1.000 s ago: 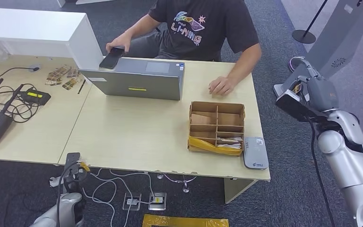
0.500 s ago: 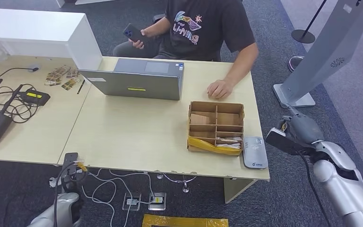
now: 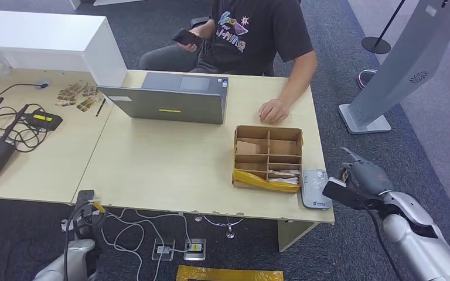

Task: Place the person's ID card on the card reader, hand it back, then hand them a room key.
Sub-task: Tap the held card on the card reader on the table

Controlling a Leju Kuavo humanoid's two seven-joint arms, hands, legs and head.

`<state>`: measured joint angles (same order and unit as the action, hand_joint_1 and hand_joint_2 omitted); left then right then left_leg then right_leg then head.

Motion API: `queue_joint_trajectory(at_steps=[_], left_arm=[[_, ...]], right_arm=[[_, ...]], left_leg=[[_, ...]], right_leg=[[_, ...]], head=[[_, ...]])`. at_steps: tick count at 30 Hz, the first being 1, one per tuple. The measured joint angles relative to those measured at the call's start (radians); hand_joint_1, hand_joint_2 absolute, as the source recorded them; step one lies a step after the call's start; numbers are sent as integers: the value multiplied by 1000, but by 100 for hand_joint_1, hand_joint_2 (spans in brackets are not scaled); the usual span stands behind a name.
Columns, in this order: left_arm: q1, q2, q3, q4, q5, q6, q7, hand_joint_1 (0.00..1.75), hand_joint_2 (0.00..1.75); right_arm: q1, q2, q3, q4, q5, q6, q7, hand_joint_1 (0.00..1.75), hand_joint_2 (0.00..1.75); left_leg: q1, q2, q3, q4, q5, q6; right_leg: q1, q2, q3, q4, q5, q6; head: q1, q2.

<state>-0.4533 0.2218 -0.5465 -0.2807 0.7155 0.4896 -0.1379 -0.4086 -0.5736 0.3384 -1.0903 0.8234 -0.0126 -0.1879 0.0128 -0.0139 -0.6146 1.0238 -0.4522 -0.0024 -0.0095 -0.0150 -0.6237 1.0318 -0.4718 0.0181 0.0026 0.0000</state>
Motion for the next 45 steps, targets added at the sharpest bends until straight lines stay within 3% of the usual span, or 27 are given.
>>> queue_joint_trajectory(at_steps=[13, 27, 37, 45], left_arm=[[1, 3, 2, 0, -6, -15, 2, 0, 0], [5, 3, 28, 0, -24, -17, 2, 0, 0], [8, 2, 50, 0, -26, -12, -7, 0, 0], [10, 0, 54, 0, -30, -8, -17, 0, 0]], right_arm=[[13, -3, 42, 0, -14, -6, 16, 175, 175], [1, 9, 89, -7, -64, -142, 63, 175, 175], [-34, 20, 88, -34, -69, -183, 82, 175, 175], [-48, 11, 83, -75, -67, -156, 91, 175, 175]], left_leg=[[0, 0, 0, 0, 0, 0], [0, 0, 0, 0, 0, 0], [0, 0, 0, 0, 0, 0], [0, 0, 0, 0, 0, 0]], right_leg=[[0, 0, 0, 0, 0, 0], [0, 0, 0, 0, 0, 0], [0, 0, 0, 0, 0, 0], [0, 0, 0, 0, 0, 0]], head=[[0, 0], [0, 0], [0, 0], [0, 0]])
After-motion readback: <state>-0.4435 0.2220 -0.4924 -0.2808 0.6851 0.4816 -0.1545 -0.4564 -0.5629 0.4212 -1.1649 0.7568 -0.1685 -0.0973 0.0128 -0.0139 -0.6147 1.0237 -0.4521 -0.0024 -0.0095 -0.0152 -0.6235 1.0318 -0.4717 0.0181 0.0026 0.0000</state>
